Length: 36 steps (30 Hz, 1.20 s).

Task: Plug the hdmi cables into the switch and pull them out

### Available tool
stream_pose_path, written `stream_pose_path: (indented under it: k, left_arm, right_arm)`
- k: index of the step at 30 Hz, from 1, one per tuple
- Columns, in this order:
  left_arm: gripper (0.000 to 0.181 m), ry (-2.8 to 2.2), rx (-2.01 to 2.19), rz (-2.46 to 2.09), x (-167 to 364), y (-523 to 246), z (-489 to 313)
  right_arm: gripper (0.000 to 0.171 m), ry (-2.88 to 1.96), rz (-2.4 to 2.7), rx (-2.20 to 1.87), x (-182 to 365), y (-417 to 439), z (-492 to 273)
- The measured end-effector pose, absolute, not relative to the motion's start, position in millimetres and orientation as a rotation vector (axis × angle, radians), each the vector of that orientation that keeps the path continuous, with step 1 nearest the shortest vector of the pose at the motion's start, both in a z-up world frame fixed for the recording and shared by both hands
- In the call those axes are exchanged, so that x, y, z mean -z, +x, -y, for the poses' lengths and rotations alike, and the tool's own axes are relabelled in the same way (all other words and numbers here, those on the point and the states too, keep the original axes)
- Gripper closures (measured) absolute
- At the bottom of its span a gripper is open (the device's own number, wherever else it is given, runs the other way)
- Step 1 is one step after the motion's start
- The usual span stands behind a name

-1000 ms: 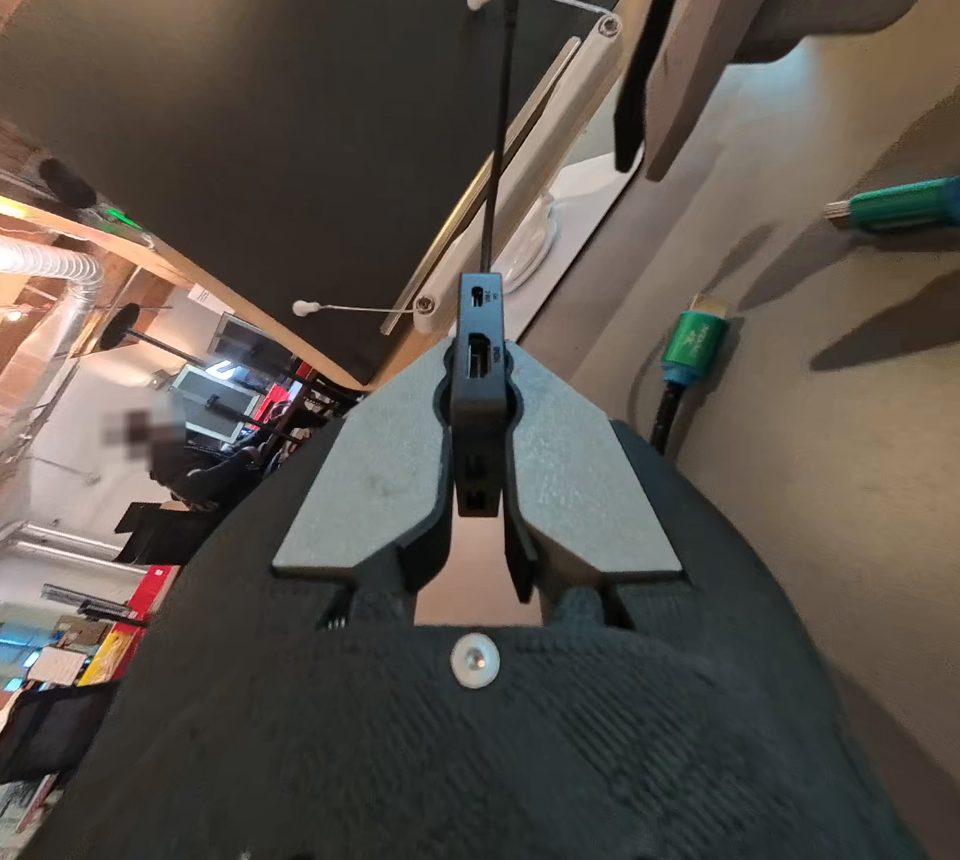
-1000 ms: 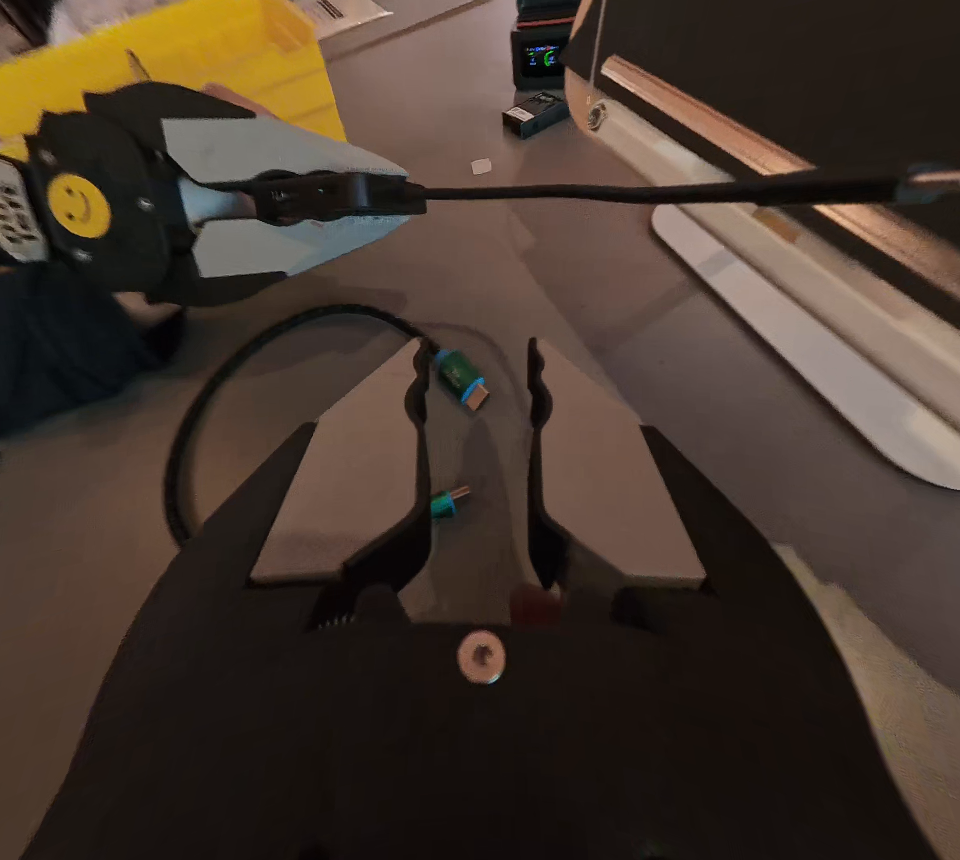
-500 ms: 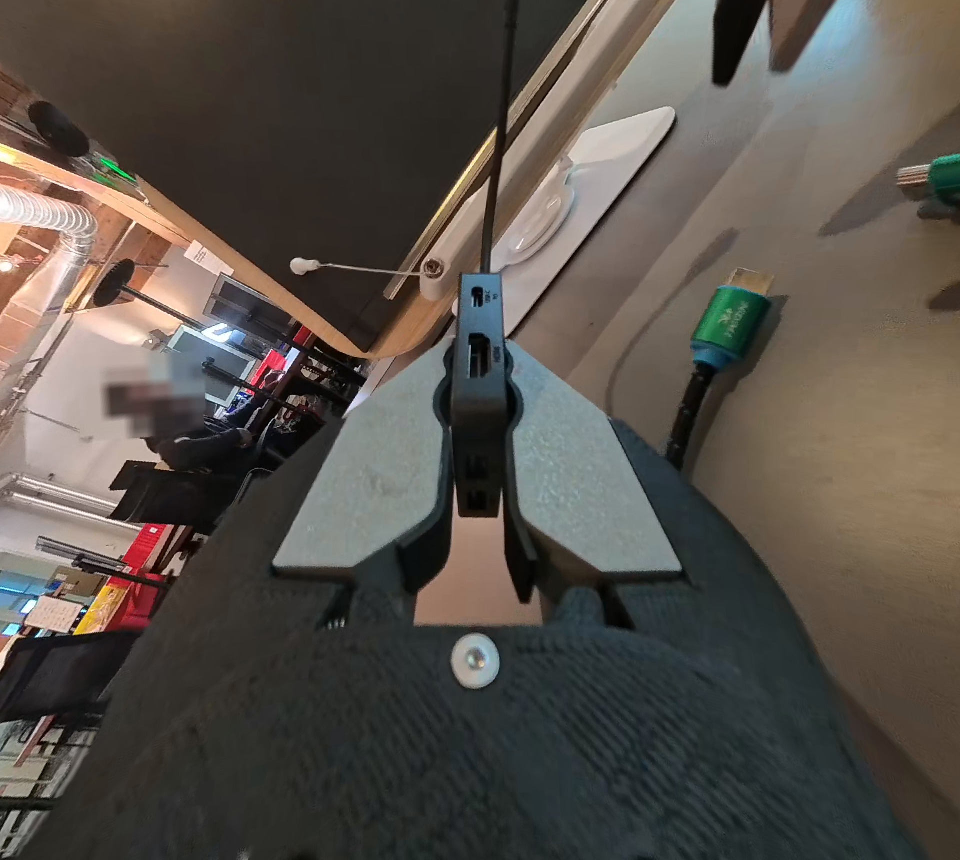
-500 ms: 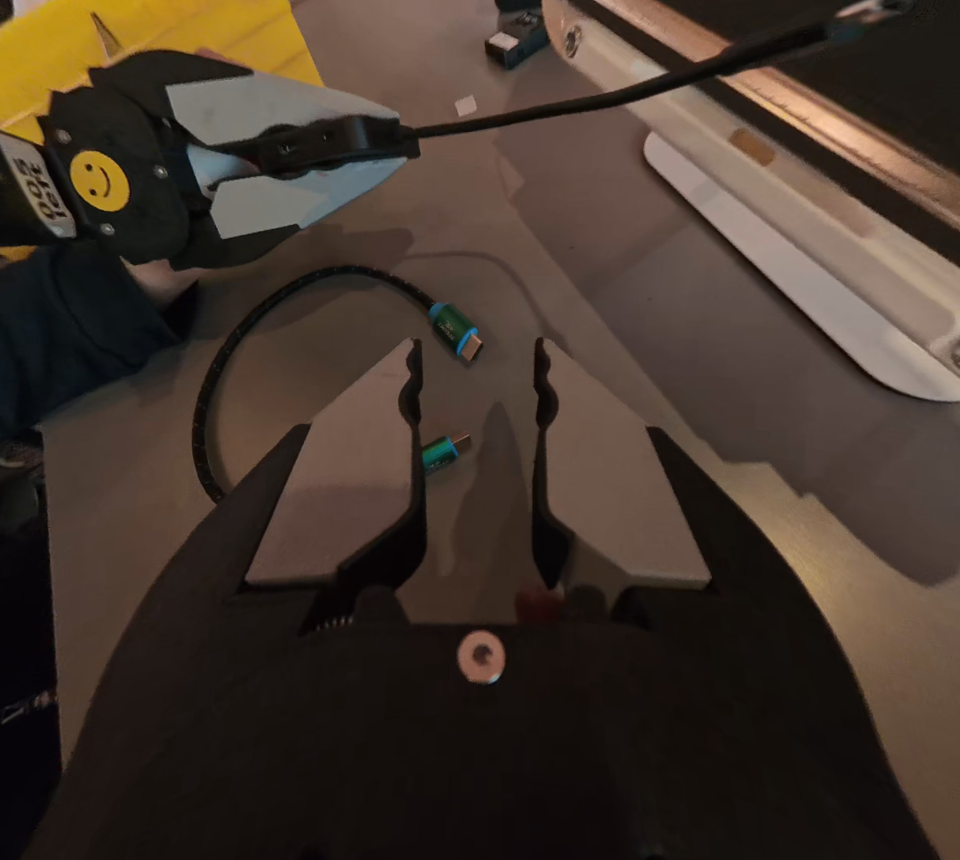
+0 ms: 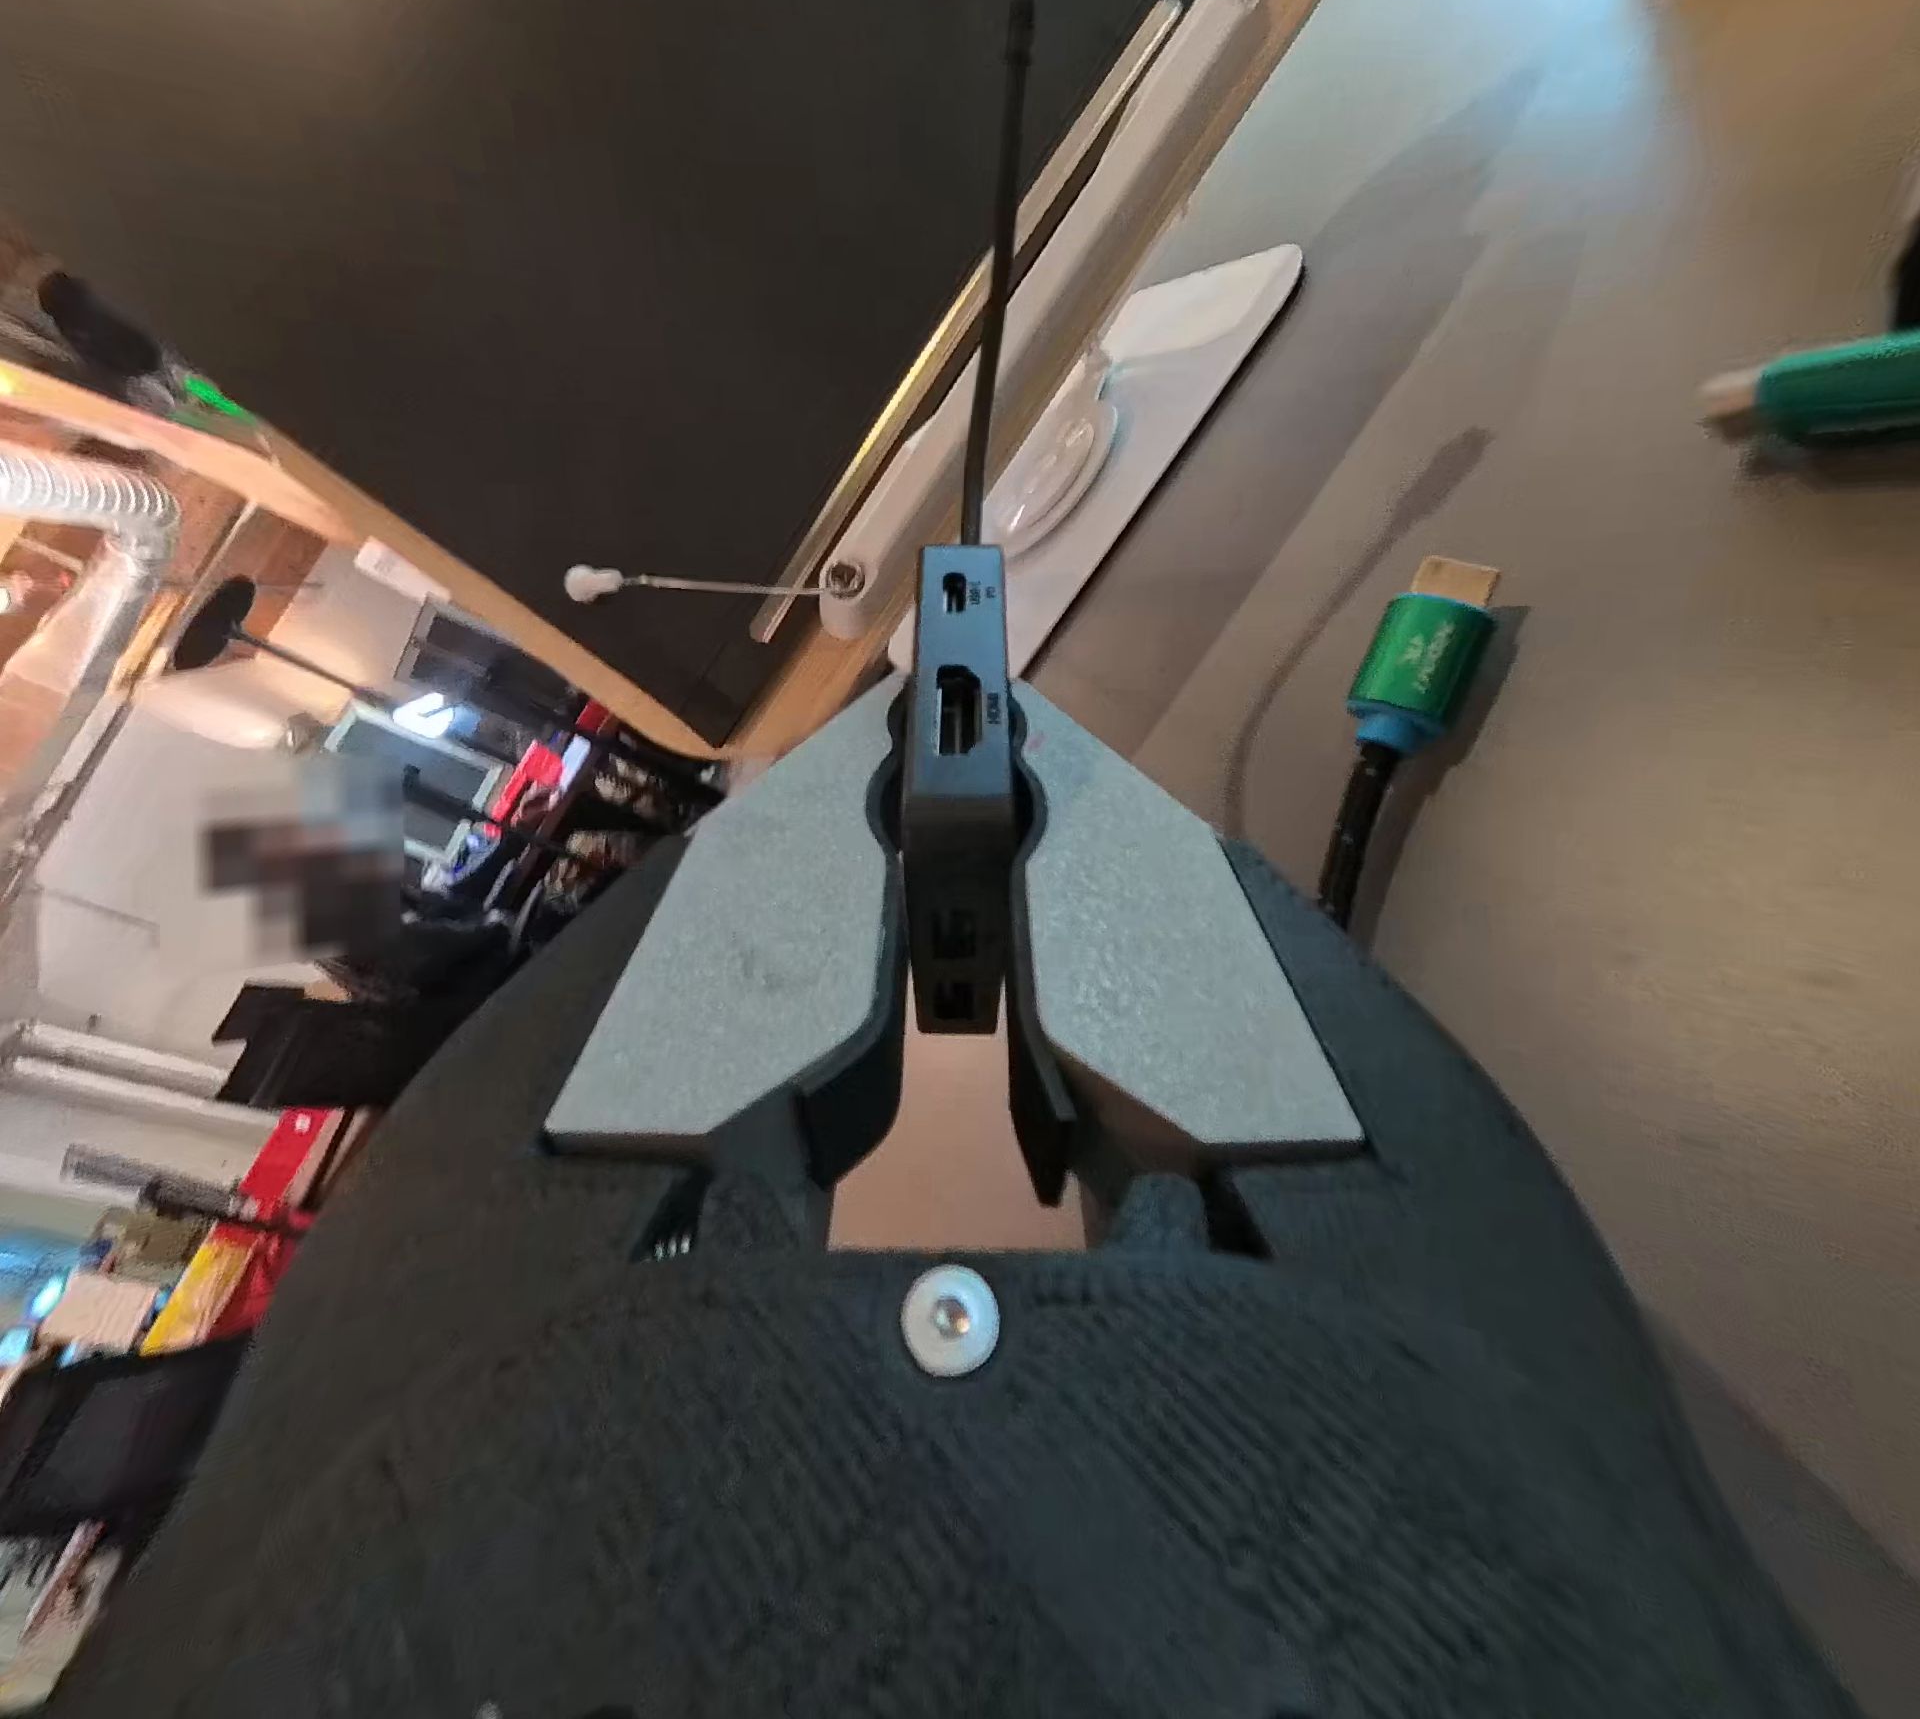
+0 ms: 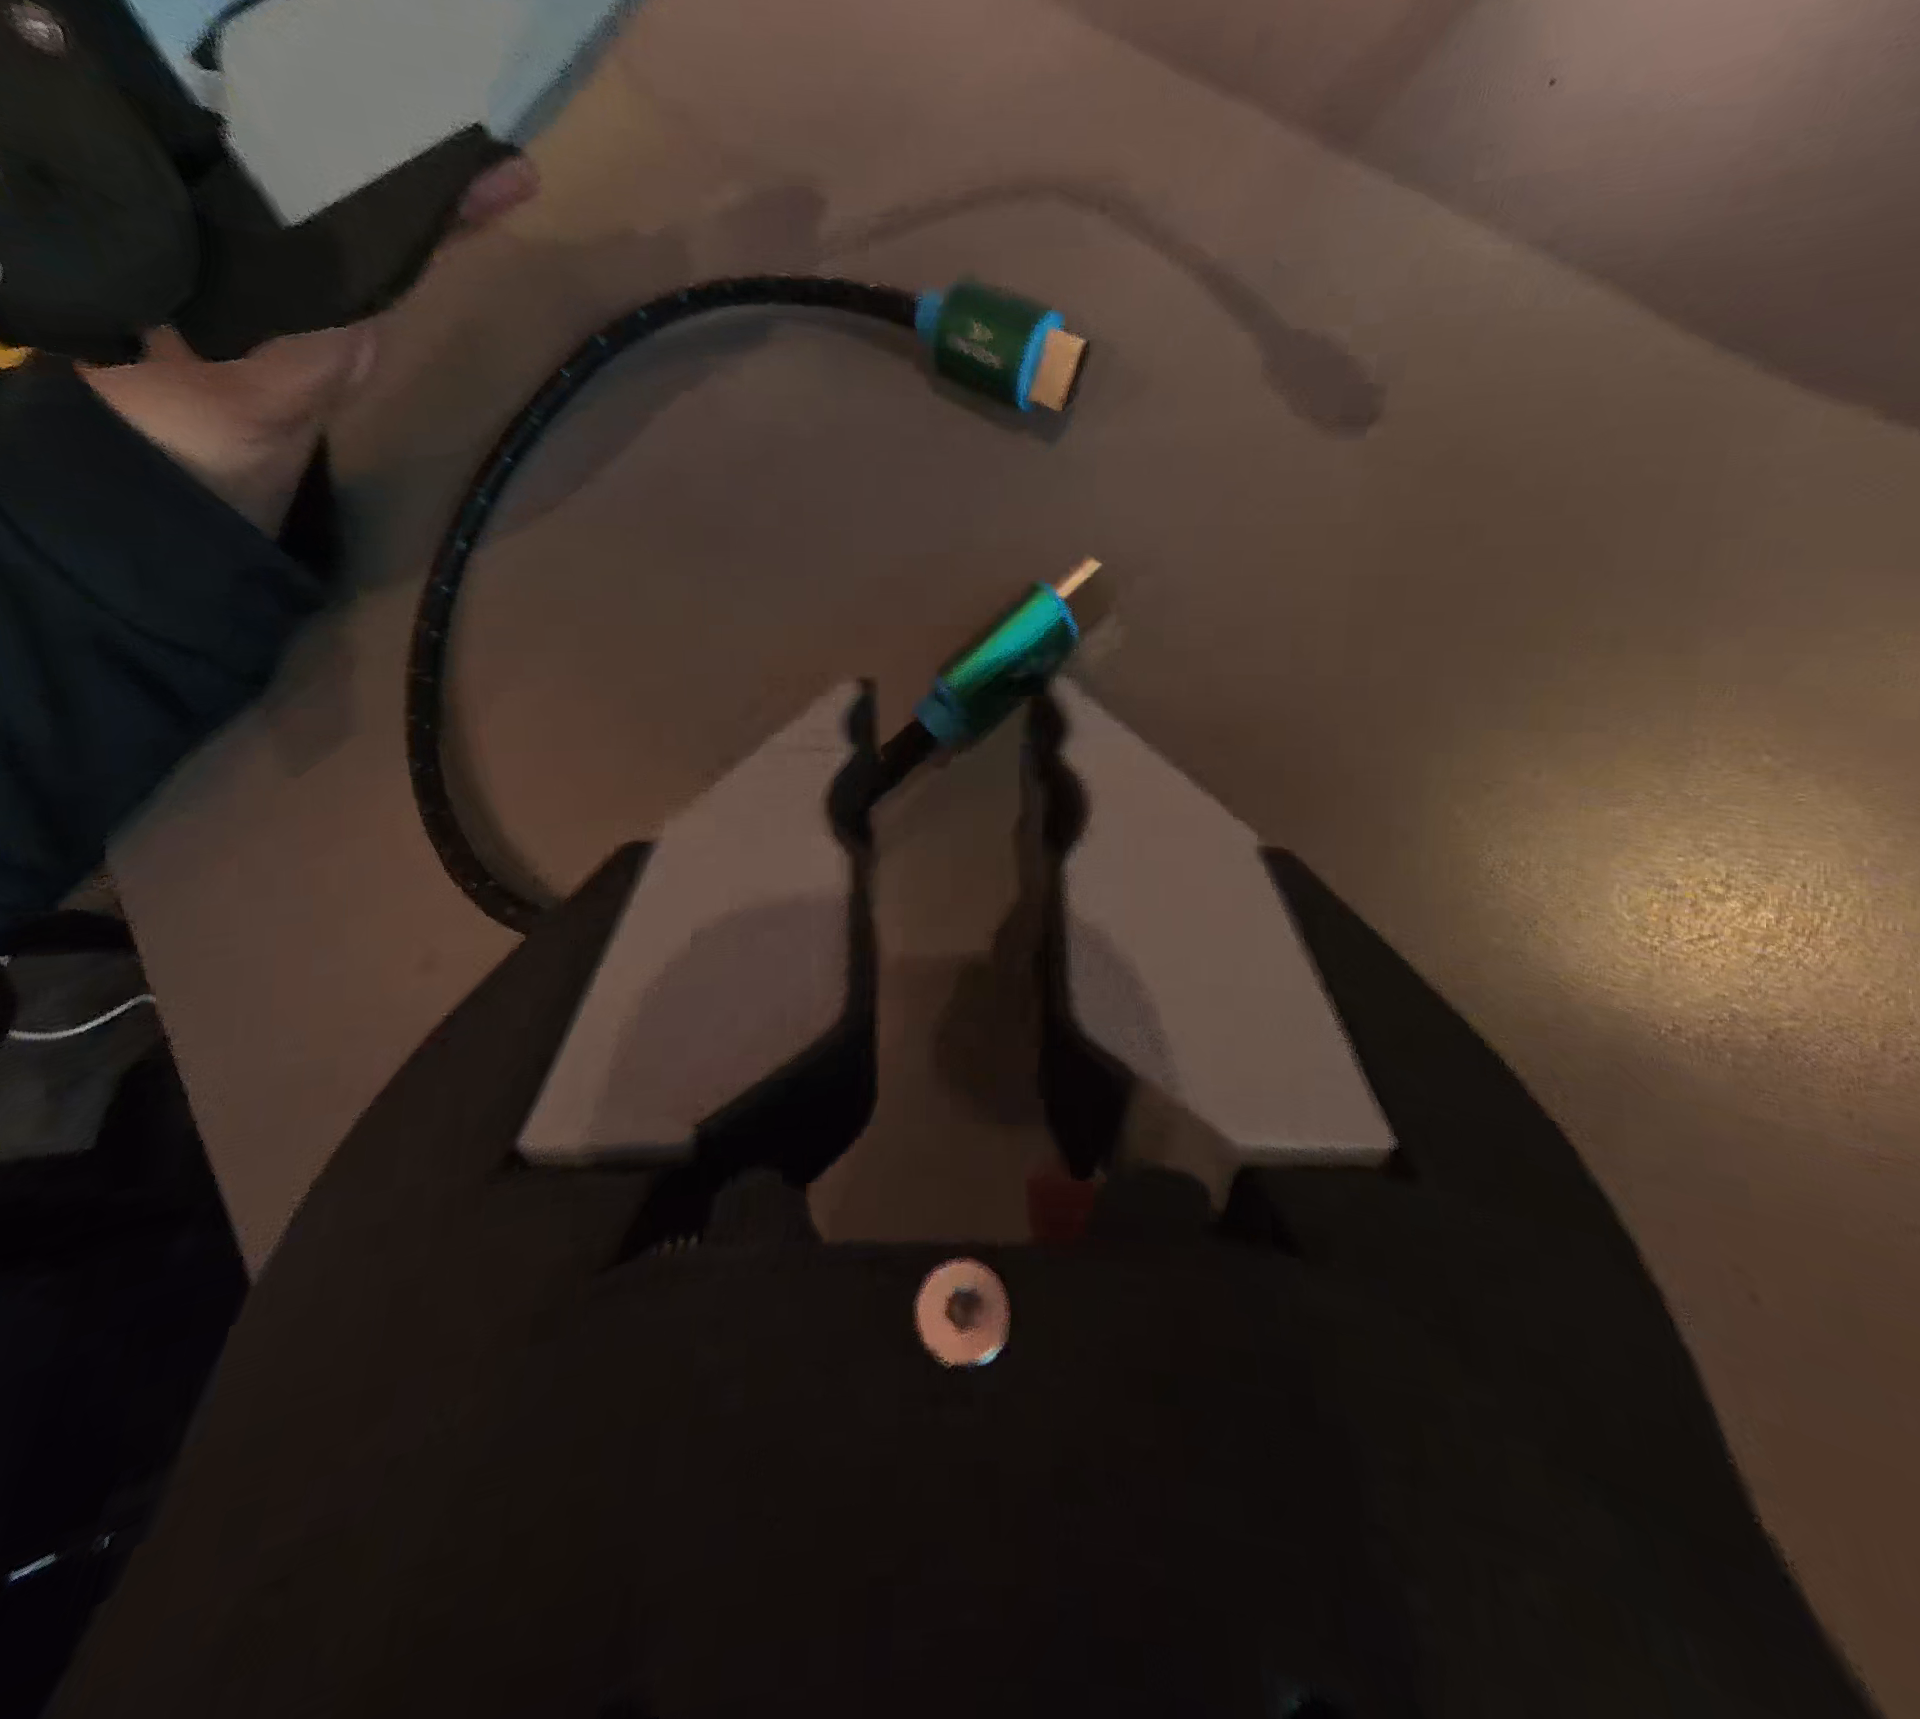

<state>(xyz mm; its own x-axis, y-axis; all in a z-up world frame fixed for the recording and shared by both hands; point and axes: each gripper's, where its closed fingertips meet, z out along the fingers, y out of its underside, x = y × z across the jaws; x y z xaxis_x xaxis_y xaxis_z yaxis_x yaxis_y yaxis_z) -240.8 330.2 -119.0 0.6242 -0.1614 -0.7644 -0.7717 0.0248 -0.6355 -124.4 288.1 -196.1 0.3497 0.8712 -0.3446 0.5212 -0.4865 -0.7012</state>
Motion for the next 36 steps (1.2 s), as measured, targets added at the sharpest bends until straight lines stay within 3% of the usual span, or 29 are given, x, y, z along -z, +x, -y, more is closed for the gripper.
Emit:
stream_pose_path:
  k: [1, 4, 11, 18, 28, 36]
  left_arm:
    - [0.17, -1.461, -0.553, -0.843, 115, -236, -328]
    - [0.17, -1.372, -0.492, -0.876, 106, -226, -319]
    - [0.17, -1.456, -0.591, -0.885, 121, -241, -329]
    - [0.17, -1.562, -0.714, -0.891, 138, -255, -340]
    - [0.17, -1.634, -0.622, -0.816, 142, -260, -336]
    - [0.17, -1.594, -0.573, -0.995, 150, -235, -327]
  right_arm:
    - [0.152, -2.15, 1.231, -0.969, 198, -127, -288]
    - [0.156, -2.074, 1.374, -0.814, 196, -132, -298]
    - [0.163, -1.28, 1.532, -0.31, 121, -156, -323]
    - [0.163, -1.028, 1.581, 0.137, 134, -159, -328]
    - [0.163, -0.961, 1.798, -0.006, 173, -177, -277]
    - [0.165, -1.108, 1.572, -0.201, 134, -162, -304]
